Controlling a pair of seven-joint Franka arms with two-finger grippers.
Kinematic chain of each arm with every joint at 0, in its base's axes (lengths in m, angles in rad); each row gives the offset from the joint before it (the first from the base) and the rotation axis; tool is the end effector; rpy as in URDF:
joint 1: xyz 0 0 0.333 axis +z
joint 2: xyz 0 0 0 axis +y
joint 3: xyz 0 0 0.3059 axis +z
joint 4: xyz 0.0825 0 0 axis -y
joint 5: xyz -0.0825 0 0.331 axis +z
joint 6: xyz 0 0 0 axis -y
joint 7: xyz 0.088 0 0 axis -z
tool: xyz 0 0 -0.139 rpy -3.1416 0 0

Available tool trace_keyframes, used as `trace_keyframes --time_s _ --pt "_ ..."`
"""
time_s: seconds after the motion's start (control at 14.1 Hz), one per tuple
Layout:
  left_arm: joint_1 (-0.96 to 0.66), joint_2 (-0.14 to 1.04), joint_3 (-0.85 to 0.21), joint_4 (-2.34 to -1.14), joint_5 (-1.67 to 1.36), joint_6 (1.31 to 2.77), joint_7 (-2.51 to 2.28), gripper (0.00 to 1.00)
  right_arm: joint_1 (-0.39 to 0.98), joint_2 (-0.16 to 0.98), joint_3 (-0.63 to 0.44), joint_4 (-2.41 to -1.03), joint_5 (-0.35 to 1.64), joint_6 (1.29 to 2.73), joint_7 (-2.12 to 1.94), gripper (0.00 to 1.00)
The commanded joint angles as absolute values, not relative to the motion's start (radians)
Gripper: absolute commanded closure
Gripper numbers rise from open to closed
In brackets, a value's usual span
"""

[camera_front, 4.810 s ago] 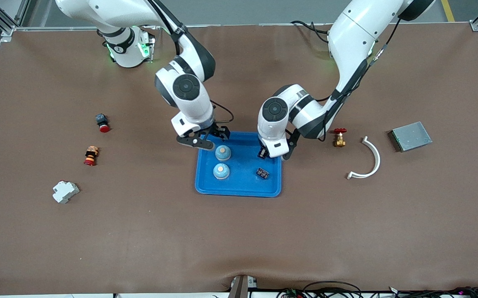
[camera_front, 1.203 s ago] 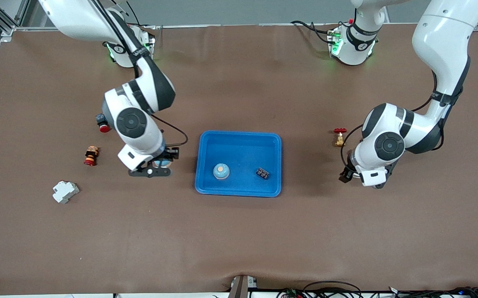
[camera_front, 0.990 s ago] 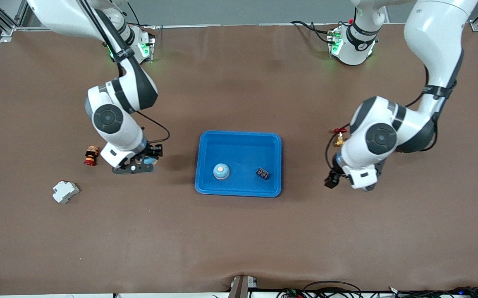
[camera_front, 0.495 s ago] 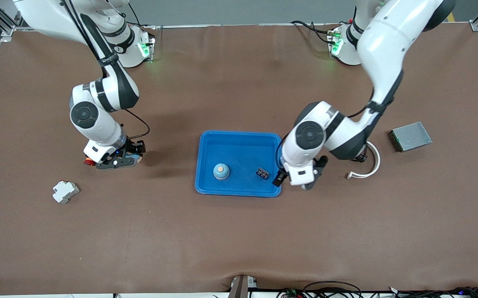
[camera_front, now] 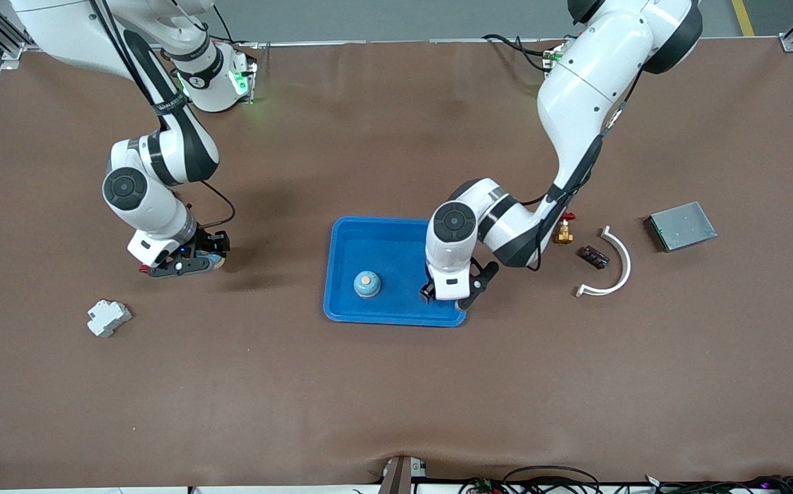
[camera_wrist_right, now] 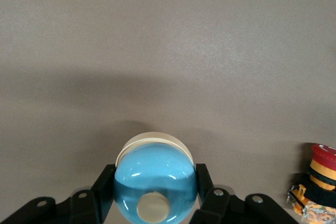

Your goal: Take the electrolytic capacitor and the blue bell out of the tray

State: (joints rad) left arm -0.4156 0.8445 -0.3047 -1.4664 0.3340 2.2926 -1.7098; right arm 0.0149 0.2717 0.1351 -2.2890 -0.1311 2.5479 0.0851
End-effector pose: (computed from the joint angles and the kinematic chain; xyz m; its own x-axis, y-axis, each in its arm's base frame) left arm 0.5380 -0.4068 0.1895 0.6437 0.7648 0.0250 0.7642 -0.6442 0.0306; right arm 0.4930 0.0750 0.2352 0.9857 0.1683 -0.0073 0.1684 -0.9850 0.0369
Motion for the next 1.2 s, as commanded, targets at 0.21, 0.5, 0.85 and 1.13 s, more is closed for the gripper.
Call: trace_keyframes --time_s 0.21,0.5,0.85,1.13 --pt "-0.434 0.862 -0.293 -1.44 0.347 2.298 -1.723 0.54 -0.014 0.288 0.15 -2.339 -0.112 2.652 0.06 1.0" --pt "-0.442 0.862 -0.293 -1.44 0.348 2.298 -1.706 0.83 -0.025 0.321 0.15 -2.341 -0.112 2.671 0.055 1.0" --pt "-0.417 0.795 -0.295 -1.44 0.35 2.277 -1.703 1.0 -0.026 0.354 0.15 -2.338 -0.112 2.678 0.057 1.0" --pt "-0.348 0.632 -0.296 -1.445 0.35 2.11 -1.652 1.0 -0.026 0.36 0.15 -2.336 -0.112 2.678 0.057 1.0"
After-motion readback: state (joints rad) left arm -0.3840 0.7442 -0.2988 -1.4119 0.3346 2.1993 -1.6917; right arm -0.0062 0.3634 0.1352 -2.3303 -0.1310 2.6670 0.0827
